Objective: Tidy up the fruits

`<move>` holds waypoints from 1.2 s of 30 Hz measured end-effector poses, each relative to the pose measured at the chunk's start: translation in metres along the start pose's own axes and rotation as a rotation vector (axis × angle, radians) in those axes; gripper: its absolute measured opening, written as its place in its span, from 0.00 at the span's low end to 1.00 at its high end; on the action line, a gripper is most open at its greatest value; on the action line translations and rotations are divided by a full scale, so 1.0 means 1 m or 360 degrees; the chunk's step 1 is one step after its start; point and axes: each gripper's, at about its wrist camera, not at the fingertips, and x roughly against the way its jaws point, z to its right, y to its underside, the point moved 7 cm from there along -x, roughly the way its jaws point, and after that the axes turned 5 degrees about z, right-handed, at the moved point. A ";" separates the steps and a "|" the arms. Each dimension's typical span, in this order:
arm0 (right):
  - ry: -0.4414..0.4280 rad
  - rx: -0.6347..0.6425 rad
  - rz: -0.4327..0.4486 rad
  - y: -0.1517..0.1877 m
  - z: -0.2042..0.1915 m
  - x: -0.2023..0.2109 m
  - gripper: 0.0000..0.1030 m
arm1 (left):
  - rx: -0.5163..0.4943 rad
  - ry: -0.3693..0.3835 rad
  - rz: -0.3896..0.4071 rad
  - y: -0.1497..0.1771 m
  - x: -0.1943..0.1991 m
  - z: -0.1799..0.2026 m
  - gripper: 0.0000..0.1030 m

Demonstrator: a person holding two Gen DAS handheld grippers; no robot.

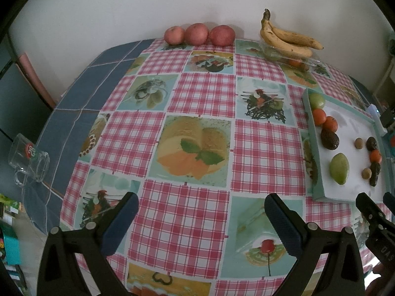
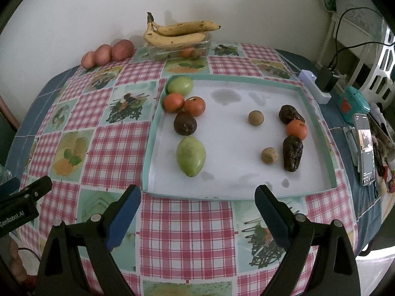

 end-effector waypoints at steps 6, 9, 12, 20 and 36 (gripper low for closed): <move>-0.0005 0.0011 -0.0005 0.000 0.000 -0.001 0.91 | 0.0000 -0.0001 -0.0001 0.000 0.000 0.001 1.00; -0.0006 0.0008 -0.0006 0.000 0.000 -0.001 0.91 | -0.0005 -0.0001 -0.0004 0.001 -0.001 -0.001 1.00; -0.0008 0.0011 -0.0008 0.001 0.000 -0.001 0.91 | -0.0011 0.0001 -0.0007 0.001 -0.002 -0.004 1.00; -0.0011 0.0012 -0.0009 0.000 0.000 -0.002 0.91 | -0.0012 0.0000 -0.0007 0.001 -0.002 -0.003 1.00; -0.0015 0.0013 -0.0013 0.000 0.002 -0.003 0.91 | 0.0001 -0.0037 -0.0029 0.002 -0.004 -0.008 1.00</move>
